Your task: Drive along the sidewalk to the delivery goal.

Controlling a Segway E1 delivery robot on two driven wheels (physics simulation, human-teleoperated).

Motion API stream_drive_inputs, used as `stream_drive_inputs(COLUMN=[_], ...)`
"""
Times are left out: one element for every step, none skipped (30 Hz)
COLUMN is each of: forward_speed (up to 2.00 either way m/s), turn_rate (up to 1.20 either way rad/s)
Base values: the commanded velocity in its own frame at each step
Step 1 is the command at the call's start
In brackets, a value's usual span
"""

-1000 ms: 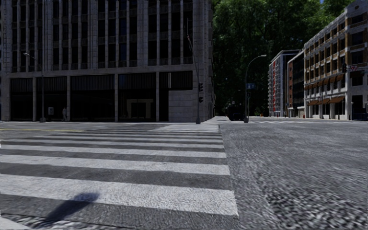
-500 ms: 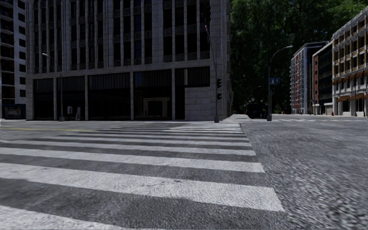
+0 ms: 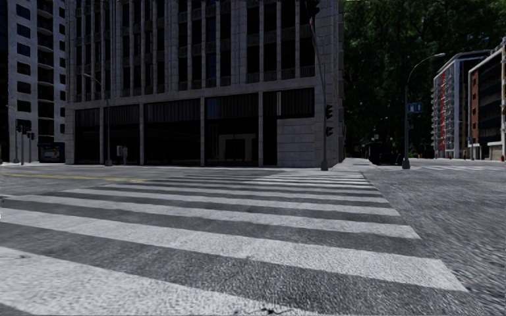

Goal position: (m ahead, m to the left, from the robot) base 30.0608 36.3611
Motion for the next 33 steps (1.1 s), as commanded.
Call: stream_drive_inputs(forward_speed=[1.64,1.63,1.63,1.63,1.62,1.62,1.62,1.62,1.62,1.61,1.61,1.61,1.61,1.61,1.61,1.61,1.61,1.72,1.72,2.00,2.00,2.00,2.00,2.00,2.00,2.00,2.00,2.00,2.00,2.00,2.00,2.00,2.00], turn_rate=[0.37,0.37,0.37,0.37,0.37,0.37,0.37,0.37,0.37,0.37,0.37,0.37,0.37,0.37,0.37,0.37,0.37,0.37,0.37,0.37,0.37,0.37,0.37,0.37,0.37,0.35,0.00,0.00,0.00,0.00,0.00,0.00,0.00])
